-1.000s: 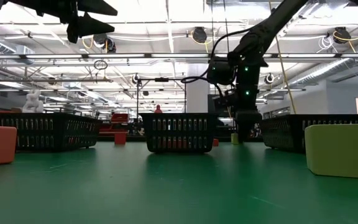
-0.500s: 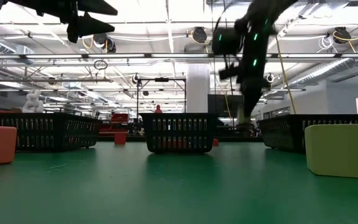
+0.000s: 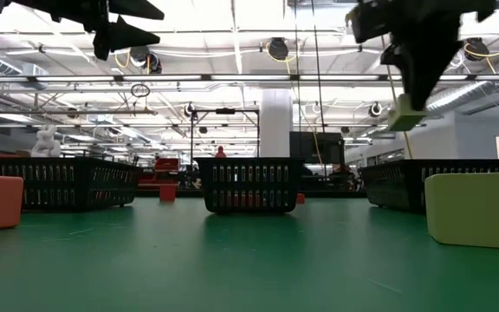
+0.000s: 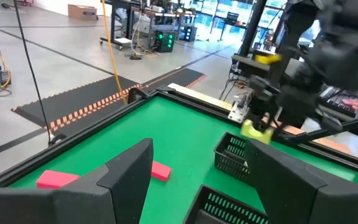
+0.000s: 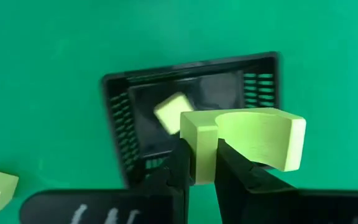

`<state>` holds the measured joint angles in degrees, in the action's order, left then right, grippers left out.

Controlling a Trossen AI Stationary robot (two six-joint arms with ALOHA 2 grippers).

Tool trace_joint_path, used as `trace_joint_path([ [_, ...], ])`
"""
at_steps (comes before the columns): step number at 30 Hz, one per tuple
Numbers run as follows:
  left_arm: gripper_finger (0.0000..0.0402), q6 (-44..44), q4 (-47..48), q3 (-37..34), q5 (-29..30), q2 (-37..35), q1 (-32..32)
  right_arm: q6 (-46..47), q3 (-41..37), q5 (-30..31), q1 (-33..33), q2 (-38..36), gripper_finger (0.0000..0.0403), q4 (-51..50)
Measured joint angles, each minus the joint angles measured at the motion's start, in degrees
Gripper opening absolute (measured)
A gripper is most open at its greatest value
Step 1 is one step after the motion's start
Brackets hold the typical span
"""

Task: Sort & place blocks by color
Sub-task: Put the green block into the right black basket

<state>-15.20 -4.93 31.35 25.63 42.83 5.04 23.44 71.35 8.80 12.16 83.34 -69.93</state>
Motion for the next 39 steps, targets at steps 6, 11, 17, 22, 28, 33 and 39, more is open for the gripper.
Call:
trace_joint_path([
  [6,0.0255,-0.31,-0.02,0.00,0.01,0.00,0.02,0.49,-0.68,-1.62,3.06,3.79,0.0032,0.03],
  [11,0.0255,-0.09,-0.07,0.00,0.00,0.00,0.01,0.48,-5.20,-3.14,2.49,4.56,0.0033,0.11],
  [17,0.0255,0.01,-0.04,0.00,0.00,0.00,0.01,2.29,-7.19,-3.13,2.17,4.17,0.0114,2.01],
  [22,0.0255,-0.14,-0.04,0.00,0.00,0.00,0.02,2.91,-7.19,-4.49,2.21,4.16,0.0174,2.74],
  [28,0.0255,-0.08,-0.04,0.00,0.00,0.00,0.02,5.99,-5.96,-4.96,2.21,2.50,0.0200,4.10],
  [33,0.0255,-0.16,-0.04,0.00,0.00,0.00,0.02,8.33,-2.41,-6.32,5.40,1.05,0.0202,15.51],
  [39,0.0255,-0.41,0.02,0.00,-0.02,0.00,0.24,10.57,-1.31,-9.92,12.93,7.61,0.0203,27.27],
])
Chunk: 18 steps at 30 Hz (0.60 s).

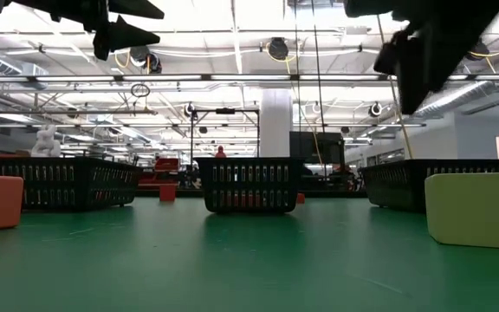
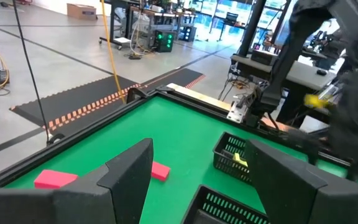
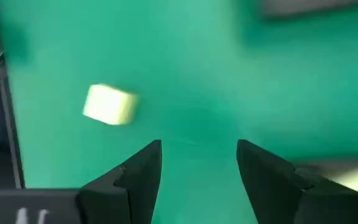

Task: Sort & place blocks by color
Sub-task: Put the green block into the right black basket

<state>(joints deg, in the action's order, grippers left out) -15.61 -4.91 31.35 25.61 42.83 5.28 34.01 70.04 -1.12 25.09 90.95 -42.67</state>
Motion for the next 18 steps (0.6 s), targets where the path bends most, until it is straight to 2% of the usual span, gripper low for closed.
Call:
trace_joint_path([
  [3,0.0255,-0.88,0.27,0.00,-0.09,0.00,0.21,-1.61,-0.03,-0.96,3.05,2.86,0.0203,7.39],
  [8,0.0255,-2.73,0.55,0.00,-0.48,0.02,2.35,-11.64,-0.03,-0.47,5.29,7.27,0.0203,16.70],
  [18,0.0255,-4.03,1.11,0.00,-0.48,1.17,5.84,-25.20,-0.04,-1.98,5.42,10.21,0.0204,18.21],
])
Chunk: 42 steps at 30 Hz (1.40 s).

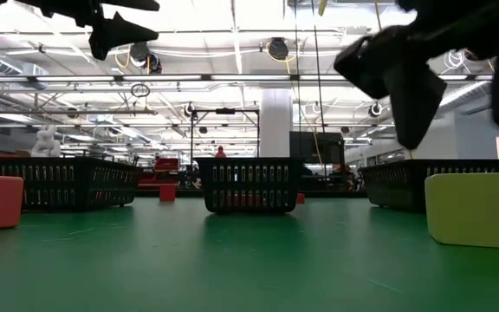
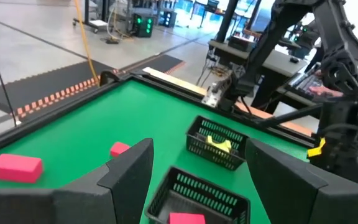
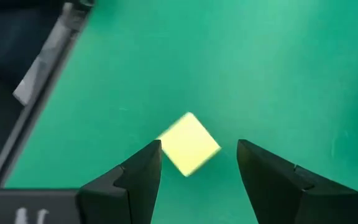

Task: Sort & place blocks by color
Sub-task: Put the green block into the right black basket

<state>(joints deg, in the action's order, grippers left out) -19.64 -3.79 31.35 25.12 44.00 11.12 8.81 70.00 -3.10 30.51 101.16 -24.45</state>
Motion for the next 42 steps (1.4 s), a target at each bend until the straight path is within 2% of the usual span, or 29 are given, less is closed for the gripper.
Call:
trace_joint_path([
  [5,0.0255,-1.50,-0.09,0.02,0.31,2.69,0.85,-4.02,-0.14,-0.07,-0.01,0.07,0.0217,0.01],
  [14,0.0255,-4.94,-0.42,0.04,0.46,5.27,3.05,-5.51,-3.76,-0.61,0.10,0.02,0.0302,7.53],
  [18,0.0255,-5.60,-0.64,0.02,0.46,5.26,4.20,-5.40,-6.89,-1.24,0.63,0.07,0.0314,11.38],
  [28,0.0255,-6.60,-0.76,0.02,1.07,6.90,4.76,-10.87,-9.23,1.58,1.52,0.13,0.0264,14.37],
  [36,0.0255,-6.40,-1.08,0.02,1.07,6.81,4.76,-12.82,-10.41,1.59,1.48,3.49,0.0232,18.98],
  [39,0.0255,-6.29,-1.09,0.02,1.07,6.83,4.76,-13.06,-10.41,1.55,1.50,3.67,0.0206,19.25],
  [42,0.0255,-6.19,-1.11,0.02,1.07,6.81,4.72,-13.00,-10.41,1.78,1.48,3.67,0.0162,19.79],
])
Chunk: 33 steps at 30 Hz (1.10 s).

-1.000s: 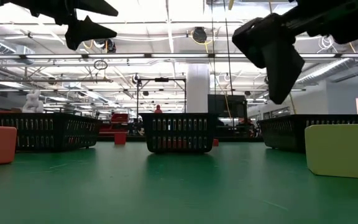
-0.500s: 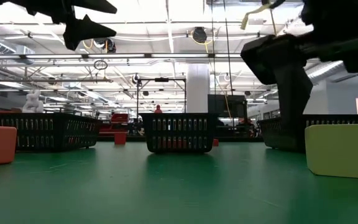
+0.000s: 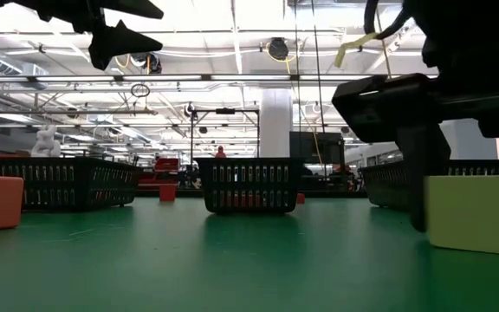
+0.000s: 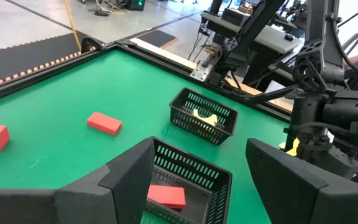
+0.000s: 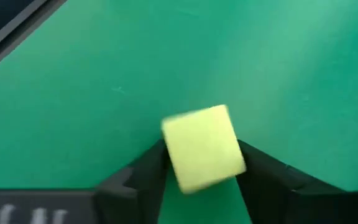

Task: Sort & place blocks by color
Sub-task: Put the green block into the right black basket

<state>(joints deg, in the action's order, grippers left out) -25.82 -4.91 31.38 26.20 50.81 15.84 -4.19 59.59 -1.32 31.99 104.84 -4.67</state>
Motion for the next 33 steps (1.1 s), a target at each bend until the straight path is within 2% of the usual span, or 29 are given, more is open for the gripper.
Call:
trace_joint_path([
  [3,0.0255,0.04,-0.21,0.00,0.00,0.00,0.00,0.28,0.00,0.14,-0.02,-0.23,0.0123,-0.02],
  [7,0.0255,0.25,-1.16,0.00,0.00,0.00,0.00,1.72,0.15,3.63,-0.08,-3.22,0.0123,-0.90],
  [11,0.0255,0.61,-1.36,0.00,0.00,0.00,0.00,3.65,1.19,9.27,-1.16,-10.24,0.0123,-5.56],
  [14,0.0255,0.55,-1.38,0.00,0.00,-0.02,0.00,7.70,1.20,13.55,-2.50,-16.50,0.0123,-14.24],
  [20,0.0255,0.29,-1.36,0.00,-0.02,-0.02,0.00,20.04,1.23,19.41,-7.07,-27.17,0.0123,-40.05],
  [22,0.0255,0.26,-1.36,0.00,-0.02,-0.02,0.00,24.19,1.09,19.91,-9.02,-29.25,0.0123,-46.86],
  [25,0.0255,0.26,-1.33,0.00,-0.02,-0.02,0.00,27.96,0.01,18.22,-11.76,-30.94,0.0123,-51.76],
  [30,0.0255,0.26,-1.36,0.00,-0.02,-0.02,0.00,30.45,-3.04,12.27,-14.45,-30.97,0.0123,-52.09],
  [33,0.0255,0.42,-1.36,0.00,-0.04,-0.02,0.00,32.88,-5.28,11.29,-15.08,-30.84,0.0123,-51.58],
])
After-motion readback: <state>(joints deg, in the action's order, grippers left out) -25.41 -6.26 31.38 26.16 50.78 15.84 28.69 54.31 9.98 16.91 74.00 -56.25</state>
